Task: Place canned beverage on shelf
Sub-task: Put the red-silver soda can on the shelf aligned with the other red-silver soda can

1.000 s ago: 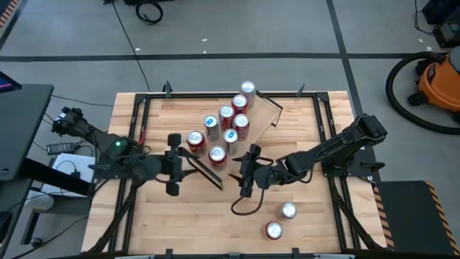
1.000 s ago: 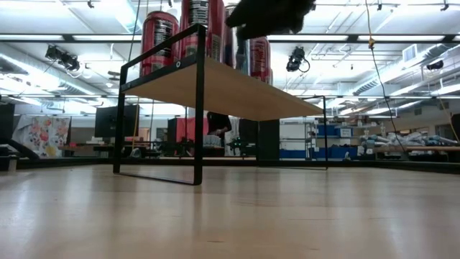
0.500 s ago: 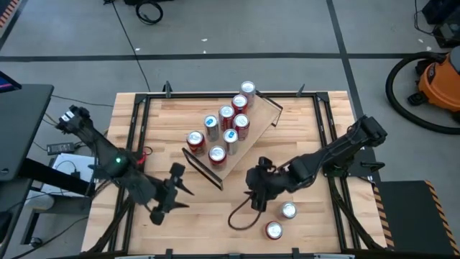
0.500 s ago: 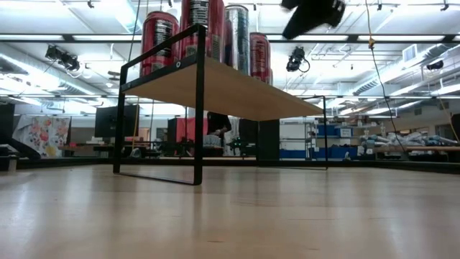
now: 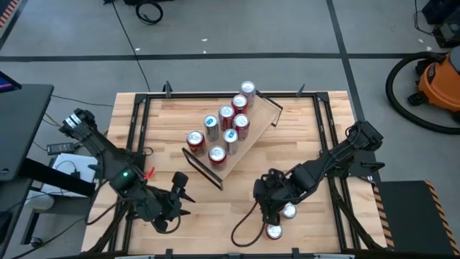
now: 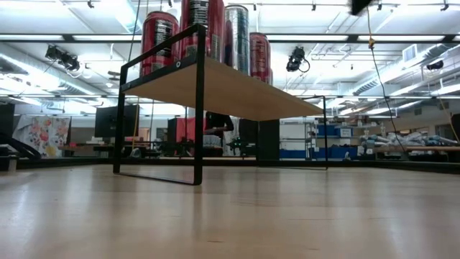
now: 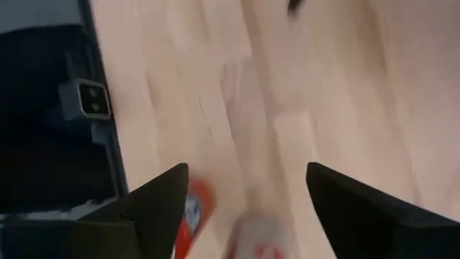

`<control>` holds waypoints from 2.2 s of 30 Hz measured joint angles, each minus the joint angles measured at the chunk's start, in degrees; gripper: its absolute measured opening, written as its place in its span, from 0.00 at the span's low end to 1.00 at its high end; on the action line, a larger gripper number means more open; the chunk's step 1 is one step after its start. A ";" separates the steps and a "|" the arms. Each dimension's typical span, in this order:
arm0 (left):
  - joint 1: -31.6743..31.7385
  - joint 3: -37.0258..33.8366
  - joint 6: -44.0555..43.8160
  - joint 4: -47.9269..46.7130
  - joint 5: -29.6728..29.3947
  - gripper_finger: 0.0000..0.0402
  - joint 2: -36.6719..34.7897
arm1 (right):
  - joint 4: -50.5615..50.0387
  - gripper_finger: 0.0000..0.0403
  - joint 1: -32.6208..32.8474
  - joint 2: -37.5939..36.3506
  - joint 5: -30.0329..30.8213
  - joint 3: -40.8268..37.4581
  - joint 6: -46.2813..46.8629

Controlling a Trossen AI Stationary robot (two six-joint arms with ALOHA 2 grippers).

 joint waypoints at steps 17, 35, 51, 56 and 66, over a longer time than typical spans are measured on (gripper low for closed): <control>0.16 0.01 -1.89 -1.56 0.01 0.48 -0.02 | -10.25 0.85 6.57 0.02 -4.50 -7.01 38.72; 0.22 0.01 0.72 -1.59 0.03 0.48 -0.04 | -1.12 0.86 9.06 -0.07 -4.54 -16.59 46.18; 0.22 0.00 1.05 -1.65 0.01 0.48 -0.07 | -3.26 0.77 8.60 -0.07 -6.96 -17.46 37.74; 0.22 0.01 0.85 -1.63 0.03 0.48 -0.07 | -6.50 0.77 6.66 -0.07 -7.56 -17.35 29.77; 0.22 0.01 2.00 -1.64 0.01 0.48 -0.07 | -7.58 0.80 -3.51 -0.15 -6.12 -17.35 -1.50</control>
